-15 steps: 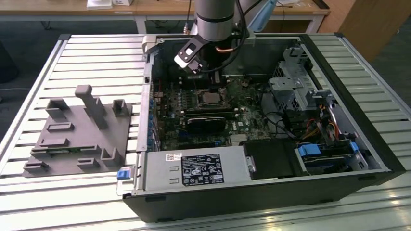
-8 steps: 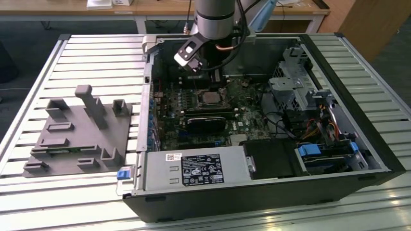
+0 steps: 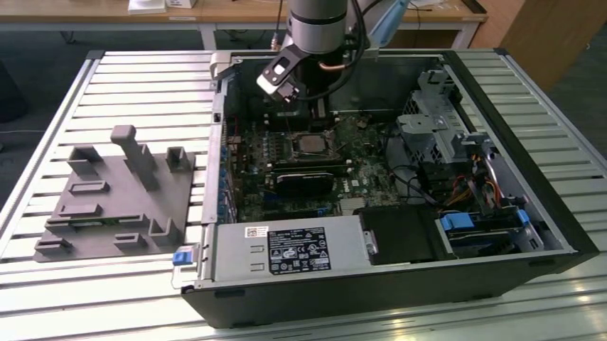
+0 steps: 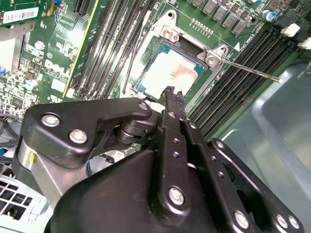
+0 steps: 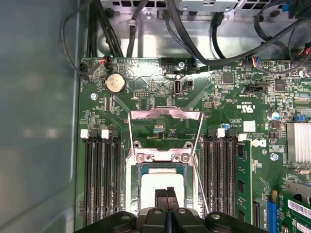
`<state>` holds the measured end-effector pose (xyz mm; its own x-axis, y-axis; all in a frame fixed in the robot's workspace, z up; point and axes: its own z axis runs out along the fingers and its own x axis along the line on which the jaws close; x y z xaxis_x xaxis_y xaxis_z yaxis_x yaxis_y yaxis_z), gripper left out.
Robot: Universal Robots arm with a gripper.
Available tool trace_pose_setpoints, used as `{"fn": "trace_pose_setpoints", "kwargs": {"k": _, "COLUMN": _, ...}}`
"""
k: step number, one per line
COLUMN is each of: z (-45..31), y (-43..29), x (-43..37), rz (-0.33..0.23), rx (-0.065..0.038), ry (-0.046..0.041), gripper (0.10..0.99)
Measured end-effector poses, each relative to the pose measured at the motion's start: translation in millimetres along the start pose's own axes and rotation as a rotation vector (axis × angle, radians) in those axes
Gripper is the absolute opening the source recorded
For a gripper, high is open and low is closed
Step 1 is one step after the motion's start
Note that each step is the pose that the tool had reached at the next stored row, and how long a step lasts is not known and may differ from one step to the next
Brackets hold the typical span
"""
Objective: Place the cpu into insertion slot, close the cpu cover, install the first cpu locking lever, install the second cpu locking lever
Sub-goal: 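Close the cpu cover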
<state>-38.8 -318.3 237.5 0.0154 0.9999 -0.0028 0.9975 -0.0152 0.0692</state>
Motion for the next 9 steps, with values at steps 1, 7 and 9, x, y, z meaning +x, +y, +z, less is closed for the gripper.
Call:
{"fn": "trace_pose_setpoints", "kwargs": {"k": 1, "z": -1.0, "y": 0.1, "x": 0.0, "rz": 0.0, "rx": 0.0, "ry": -0.0001, "gripper": 0.106}}
{"fn": "trace_pose_setpoints", "kwargs": {"k": 7, "z": -5.8, "y": 0.4, "x": 0.0, "rz": 0.0, "rx": 0.0, "ry": -0.0001, "gripper": 0.106}}
{"fn": "trace_pose_setpoints", "kwargs": {"k": 9, "z": -7.6, "y": 0.5, "x": 0.0, "rz": 0.0, "rx": 0.0, "ry": -0.0001, "gripper": 0.106}}
